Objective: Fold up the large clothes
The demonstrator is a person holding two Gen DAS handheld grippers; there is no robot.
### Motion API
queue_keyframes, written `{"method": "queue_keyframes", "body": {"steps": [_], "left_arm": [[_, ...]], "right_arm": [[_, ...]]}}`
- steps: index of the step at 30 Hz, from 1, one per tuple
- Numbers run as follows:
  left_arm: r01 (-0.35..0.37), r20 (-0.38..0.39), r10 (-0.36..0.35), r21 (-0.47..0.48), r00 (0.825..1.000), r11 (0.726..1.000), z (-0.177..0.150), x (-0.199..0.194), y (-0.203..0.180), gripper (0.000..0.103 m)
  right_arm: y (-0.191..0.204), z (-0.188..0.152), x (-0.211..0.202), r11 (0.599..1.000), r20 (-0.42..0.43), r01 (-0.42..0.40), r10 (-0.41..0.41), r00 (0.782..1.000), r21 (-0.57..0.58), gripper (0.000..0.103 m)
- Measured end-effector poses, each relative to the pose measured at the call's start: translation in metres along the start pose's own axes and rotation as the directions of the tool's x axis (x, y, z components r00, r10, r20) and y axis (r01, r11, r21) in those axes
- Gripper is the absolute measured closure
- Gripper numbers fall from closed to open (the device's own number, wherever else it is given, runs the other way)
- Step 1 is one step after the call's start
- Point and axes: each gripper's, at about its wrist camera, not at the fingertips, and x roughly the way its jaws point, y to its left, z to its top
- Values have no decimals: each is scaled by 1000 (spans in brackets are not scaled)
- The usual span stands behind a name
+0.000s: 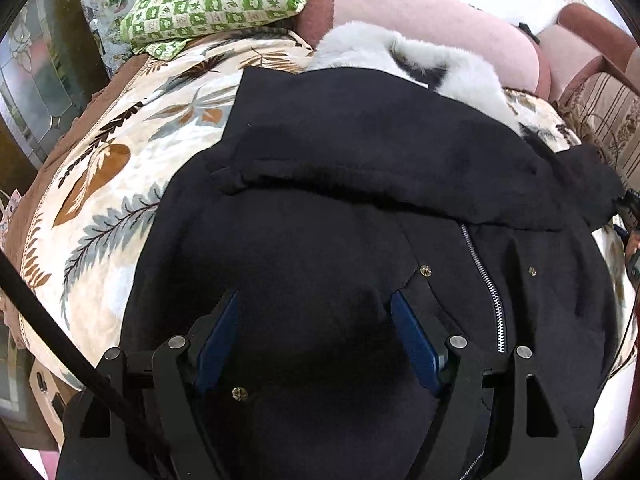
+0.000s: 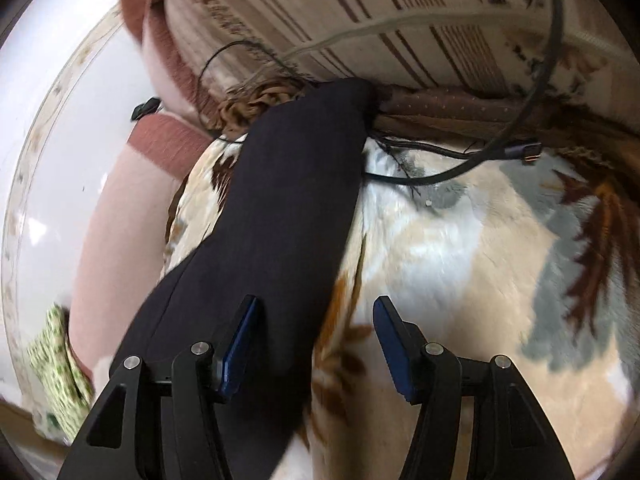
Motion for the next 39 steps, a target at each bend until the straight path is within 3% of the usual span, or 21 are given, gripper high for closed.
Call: {"method": "queue_keyframes", "body": {"steps": [5,6,7,11,14,17,20,24,27,29,34,39], "left_arm": [[-4,-24,4,1,1000,1000,1,9,0,28],[-5,-26,4,-3,1000,1000,1,9,1,28],[-4,-26,3,-5,1000,1000,1,9,2,28],[2,-14,-2,-15,1000,1000,0,6,7,28],[19,-14,-20,-38,1000,999,-3,4,13,28],[34,-8,-35,-57,999,998,-6,-1,20,28],[48,13,-47,-77,999,996,-8,-10,28,28],[66,52,-61,-113,997,991,-12,-26,44,28],[74,83,-62,-145,995,987,-15,-38,59,28],[79,101,-62,-170,993,982,-19,-44,71,28],[92,115,-66,-238,991,967,-24,-53,97,28],[91,135,-58,-256,989,962,-29,-62,111,28]], "right_arm": [[-1,10,8,998,9,-1,1,1000,60,43],[2,11,8,998,-1,-12,12,1000,55,72],[7,13,8,999,-18,-11,12,1000,45,86],[47,14,-20,995,41,35,-32,999,-97,98],[87,5,-50,975,92,42,-22,996,-216,99],[137,-12,-81,931,140,46,5,990,-363,99],[193,-47,-112,854,158,25,67,985,-519,99],[255,-111,-139,732,95,-61,170,981,-679,100],[298,-184,-148,588,16,-117,216,976,-800,100],[313,-228,-144,515,-45,-155,220,974,-843,100],[320,-345,-99,388,-248,-282,137,959,-878,100],[296,-430,-29,307,-238,-209,-61,969,-929,98]]}}
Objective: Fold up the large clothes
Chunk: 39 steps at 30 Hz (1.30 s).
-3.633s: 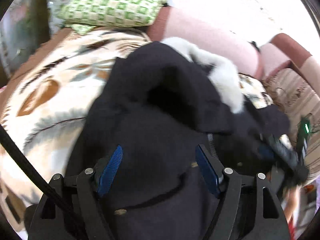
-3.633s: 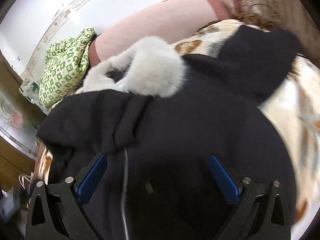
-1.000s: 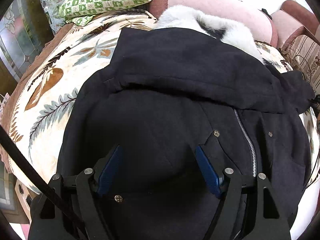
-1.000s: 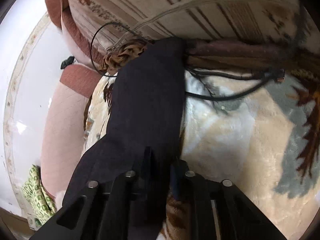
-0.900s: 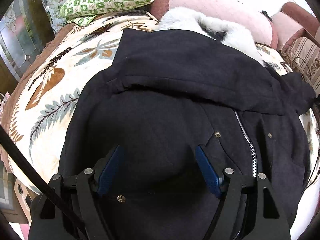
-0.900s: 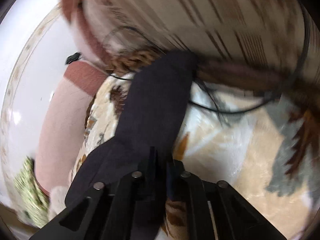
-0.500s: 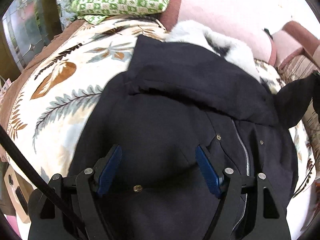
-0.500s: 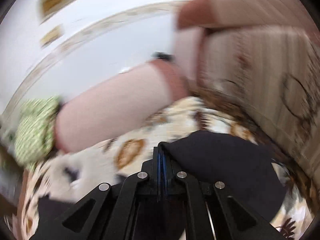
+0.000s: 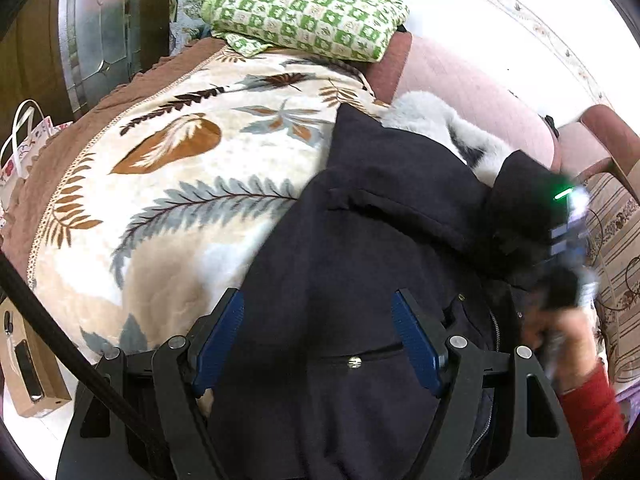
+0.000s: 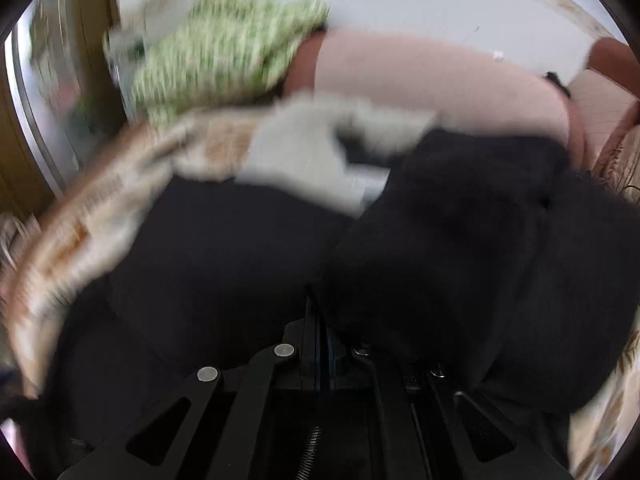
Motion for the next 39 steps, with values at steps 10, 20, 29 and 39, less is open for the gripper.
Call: {"method": "queue_keyframes", "body": {"steps": [10,20,29,39], "left_arm": [[6,15,-6,-17,1000,1000,3,-1,19,28],[40,-7,-40,-6,999,999,-3,6,12,28],[12,47,-11,-34,999,999,1,-7,27,28],[0,41,1,-26,999,1000,5,-3,31,27]], "right_arm": [[-35,-36,-85,960,118,-240,224,967,144,44],[-173,-28,-140,864,291,-123,-28,956,488,46],[-133,29,-44,844,141,-247,204,969,475,78],[7,52,-2,930,-2,-337,341,940,148,70]]}}
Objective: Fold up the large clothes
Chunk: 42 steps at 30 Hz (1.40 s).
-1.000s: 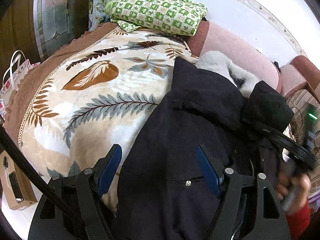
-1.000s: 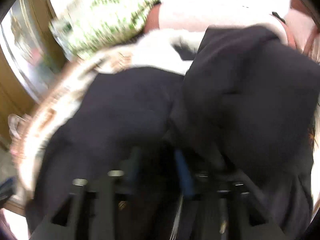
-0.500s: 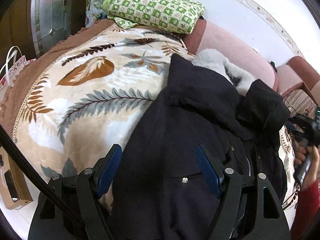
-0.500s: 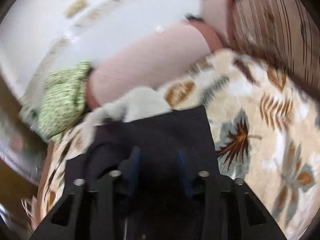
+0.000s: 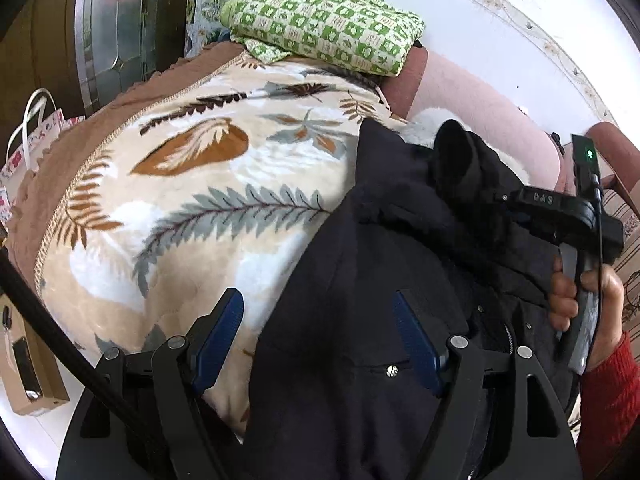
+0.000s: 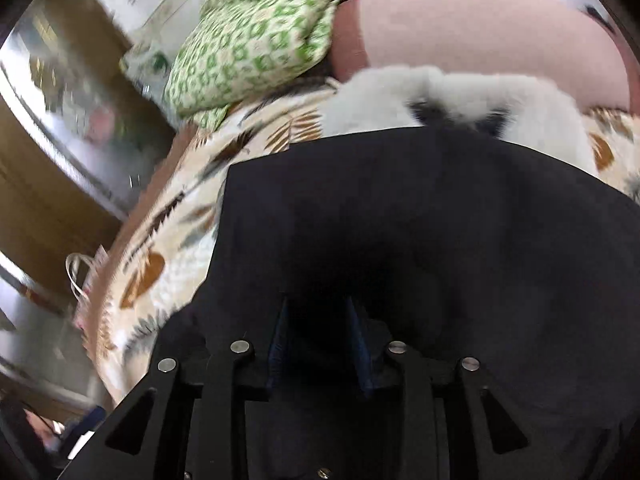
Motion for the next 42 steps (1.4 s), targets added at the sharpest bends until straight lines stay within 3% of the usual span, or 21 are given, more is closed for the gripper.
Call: {"method": "queue_keyframes", "body": {"steps": [6,9,14,22,23,24,26,27,29,33,35,38,42], "left_arm": [[34,-1,-34,60,999,998,23,16,-16,24],[89,2,-90,104,996,991,42,29,-40,24],[169,13,-175,203,984,964,82,57,-93,20],[161,-52,-153,247,987,956,116,125,-164,20],[139,-73,-124,263,990,955,115,137,-174,29],[123,-94,-100,280,990,952,113,145,-181,60],[78,-155,-27,329,987,941,108,163,-196,97],[41,-145,11,349,989,936,105,166,-200,97],[25,-85,7,364,996,931,106,154,-202,98],[86,-34,-80,273,996,958,130,120,-167,97],[93,-25,-89,225,996,970,142,113,-143,97],[95,-65,-85,176,994,980,148,123,-121,96],[70,-132,-50,149,990,986,134,153,-105,96]], "right_arm": [[-25,-38,-47,998,125,6,-13,992,62,61],[-44,-57,-66,994,171,36,-52,984,101,54],[-71,-78,-79,986,235,42,-80,969,160,54],[-95,-72,-105,984,294,7,-60,954,179,47],[-97,-71,-108,982,304,19,-76,950,186,46],[-104,-73,-111,979,307,39,-100,947,199,45],[-114,-73,-116,969,306,76,-149,940,236,45],[-118,-73,-119,965,309,83,-161,937,250,45],[-131,-73,-129,949,329,103,-203,922,297,45],[-152,-77,-153,918,375,128,-276,885,375,45],[-162,-78,-160,907,385,121,-289,876,404,45],[-166,-75,-160,901,381,120,-293,877,417,45],[-153,-66,-135,914,333,181,-309,891,364,45]]}}
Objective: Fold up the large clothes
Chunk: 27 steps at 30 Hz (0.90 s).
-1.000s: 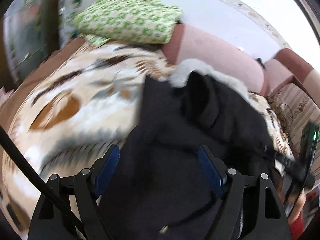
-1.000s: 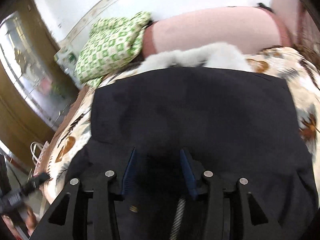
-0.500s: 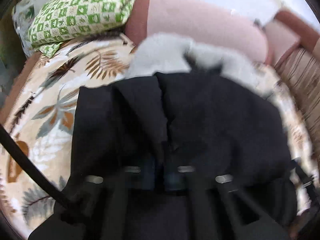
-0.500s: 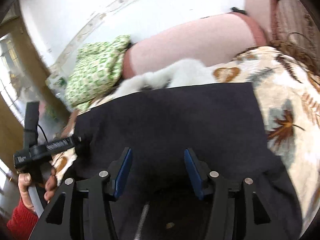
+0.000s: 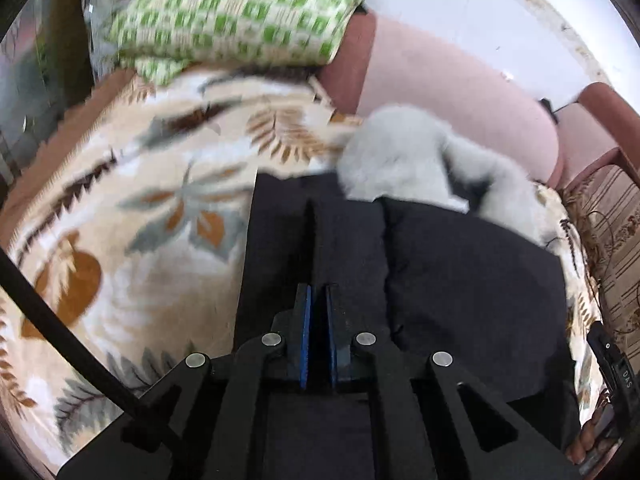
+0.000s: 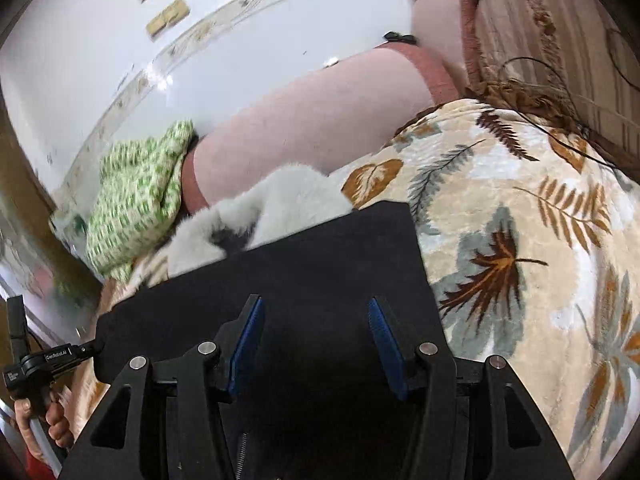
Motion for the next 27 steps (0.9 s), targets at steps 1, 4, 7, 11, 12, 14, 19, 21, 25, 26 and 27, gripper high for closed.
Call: {"method": "queue_keyframes", "body": {"steps": [1,4,7,11,12,14,19,21,25,26,27], "left_arm": [[-7,-14,7,-2,1000,1000,-3,7,1,95],[-50,-31,51,10,998,999,-13,24,-4,94],[-94,-26,95,39,995,995,-16,32,-12,93],[-157,-18,158,64,987,986,-18,42,-17,82],[-183,-9,184,60,983,981,-18,44,-16,66],[-291,23,290,28,957,956,-19,41,-11,32],[-241,29,241,-2,970,970,-26,8,4,27],[-226,65,224,15,972,974,-34,-15,6,27],[-295,95,287,77,953,953,-54,-48,10,27],[-314,104,305,92,947,945,-59,-54,12,27],[-337,113,325,107,939,936,-65,-60,13,27]], "right_arm": [[3,-2,7,1000,-15,12,-12,1000,-17,45],[5,-11,32,999,-88,31,-34,996,-28,45],[0,-18,52,998,-139,55,-57,989,-13,45],[2,-23,67,992,-177,104,-115,977,-68,43],[4,-24,69,990,-180,115,-129,975,-86,42],[6,-27,73,984,-184,132,-152,971,-117,39],[4,-25,71,985,-171,124,-143,975,-118,31],[4,-24,64,987,-151,118,-133,979,-105,31],[5,-20,44,993,-111,90,-98,989,-69,31],[6,-21,39,994,-103,84,-90,991,-63,31],[7,-21,34,995,-96,78,-84,992,-62,31]]}}
